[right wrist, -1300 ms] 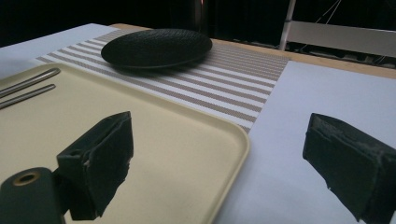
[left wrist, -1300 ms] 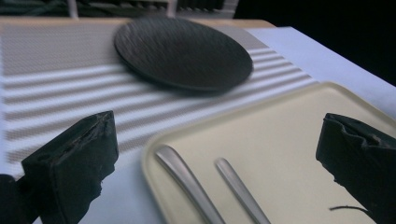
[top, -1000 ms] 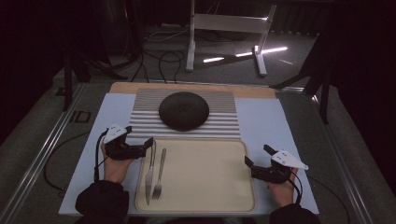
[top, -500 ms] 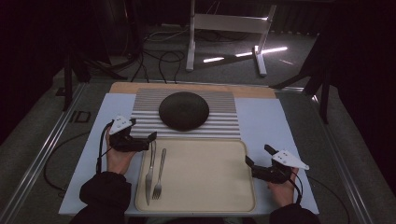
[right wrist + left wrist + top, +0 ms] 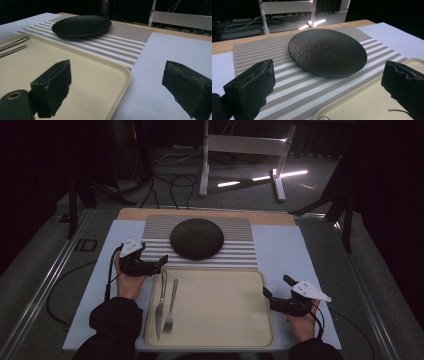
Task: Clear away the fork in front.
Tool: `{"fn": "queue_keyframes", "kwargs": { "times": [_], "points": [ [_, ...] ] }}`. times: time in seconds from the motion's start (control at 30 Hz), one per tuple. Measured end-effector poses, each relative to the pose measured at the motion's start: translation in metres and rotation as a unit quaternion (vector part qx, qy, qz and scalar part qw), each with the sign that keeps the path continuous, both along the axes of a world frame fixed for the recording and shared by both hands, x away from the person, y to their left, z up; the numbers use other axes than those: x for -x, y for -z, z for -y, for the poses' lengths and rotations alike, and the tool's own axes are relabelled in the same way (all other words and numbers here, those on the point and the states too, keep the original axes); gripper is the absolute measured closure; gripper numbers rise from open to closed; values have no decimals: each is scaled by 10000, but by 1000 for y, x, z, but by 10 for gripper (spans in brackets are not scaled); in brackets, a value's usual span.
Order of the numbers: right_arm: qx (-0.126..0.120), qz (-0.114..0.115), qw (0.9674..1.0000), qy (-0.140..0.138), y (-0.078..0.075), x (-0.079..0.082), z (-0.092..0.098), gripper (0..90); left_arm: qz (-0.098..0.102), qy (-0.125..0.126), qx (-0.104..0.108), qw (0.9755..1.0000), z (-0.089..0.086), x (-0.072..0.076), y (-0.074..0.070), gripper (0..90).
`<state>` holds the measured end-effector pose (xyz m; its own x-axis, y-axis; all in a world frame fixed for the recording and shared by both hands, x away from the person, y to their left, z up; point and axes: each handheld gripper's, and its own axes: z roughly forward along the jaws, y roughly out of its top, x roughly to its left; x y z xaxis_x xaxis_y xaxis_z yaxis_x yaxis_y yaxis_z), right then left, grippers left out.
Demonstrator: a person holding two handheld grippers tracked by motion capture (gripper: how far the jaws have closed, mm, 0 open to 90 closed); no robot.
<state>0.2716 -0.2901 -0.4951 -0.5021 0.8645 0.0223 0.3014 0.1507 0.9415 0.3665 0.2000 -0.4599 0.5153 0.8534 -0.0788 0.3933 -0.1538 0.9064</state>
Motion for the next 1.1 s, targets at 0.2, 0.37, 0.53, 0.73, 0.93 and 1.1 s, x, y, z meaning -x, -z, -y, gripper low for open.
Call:
{"fn": "queue_keyframes", "kwargs": {
  "times": [0.2,0.37,0.53,0.73,0.93,1.1],
  "points": [
    [4,1,10000,0,0,0,0,87,12,-71,-88,9999,4,-7,-1,0],
    [-4,0,10000,5,0,0,0,87,-21,-107,-145,9998,6,-13,-1,0],
    [-8,-3,10000,7,0,0,0,87,-67,-153,-188,9997,8,-19,-1,0],
    [-24,-12,10000,35,0,-1,1,86,-105,-177,-257,9995,11,-27,0,0],
    [-19,-11,10000,42,0,0,1,87,-146,-229,-221,9994,14,-34,1,0],
    [-16,-16,10000,41,0,-1,1,87,-221,-216,-236,9992,17,-41,4,0]
  ]
}}
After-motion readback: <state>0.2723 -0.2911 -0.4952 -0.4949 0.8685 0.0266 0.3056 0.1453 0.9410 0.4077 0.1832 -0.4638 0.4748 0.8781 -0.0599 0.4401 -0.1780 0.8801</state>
